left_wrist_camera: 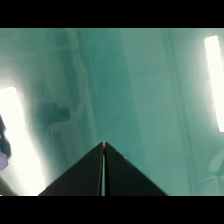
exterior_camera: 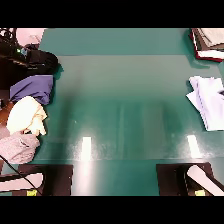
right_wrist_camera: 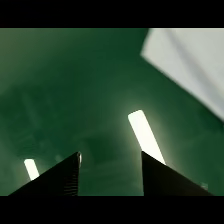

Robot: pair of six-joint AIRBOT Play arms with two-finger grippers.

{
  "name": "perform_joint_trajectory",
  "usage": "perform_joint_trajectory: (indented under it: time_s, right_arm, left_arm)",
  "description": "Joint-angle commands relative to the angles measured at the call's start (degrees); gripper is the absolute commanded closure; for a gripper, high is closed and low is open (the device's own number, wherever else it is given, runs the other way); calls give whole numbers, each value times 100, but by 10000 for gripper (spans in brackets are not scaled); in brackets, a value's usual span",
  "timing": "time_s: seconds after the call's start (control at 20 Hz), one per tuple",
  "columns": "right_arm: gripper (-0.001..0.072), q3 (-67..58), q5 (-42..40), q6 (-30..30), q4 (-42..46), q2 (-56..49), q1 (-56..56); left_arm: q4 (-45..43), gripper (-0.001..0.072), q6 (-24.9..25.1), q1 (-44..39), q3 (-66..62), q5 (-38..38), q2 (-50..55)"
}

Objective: Fold the shirts.

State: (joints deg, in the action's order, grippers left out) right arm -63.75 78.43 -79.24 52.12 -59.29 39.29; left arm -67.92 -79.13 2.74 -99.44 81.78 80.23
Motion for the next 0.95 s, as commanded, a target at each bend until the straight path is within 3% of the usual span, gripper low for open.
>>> perform_joint_trajectory:
  time_s: [0.0,0.15,0.45,0.9]
  right_arm:
    - [363,-55,103,-24,-874,2,-1840]
    - [698,-55,-372,-24,-868,2,-3279]
    - [699,-55,-872,-24,-863,2,-4675]
    - [700,-55,-887,-26,-863,2,-4717]
  left_arm:
    - [13,681,-48,-2,-2,160,-4]
    - [13,681,-44,-2,-2,20,-4]
    - [13,680,-44,-2,-2,-262,-4]
    - [13,680,-42,-2,-2,-337,-4]
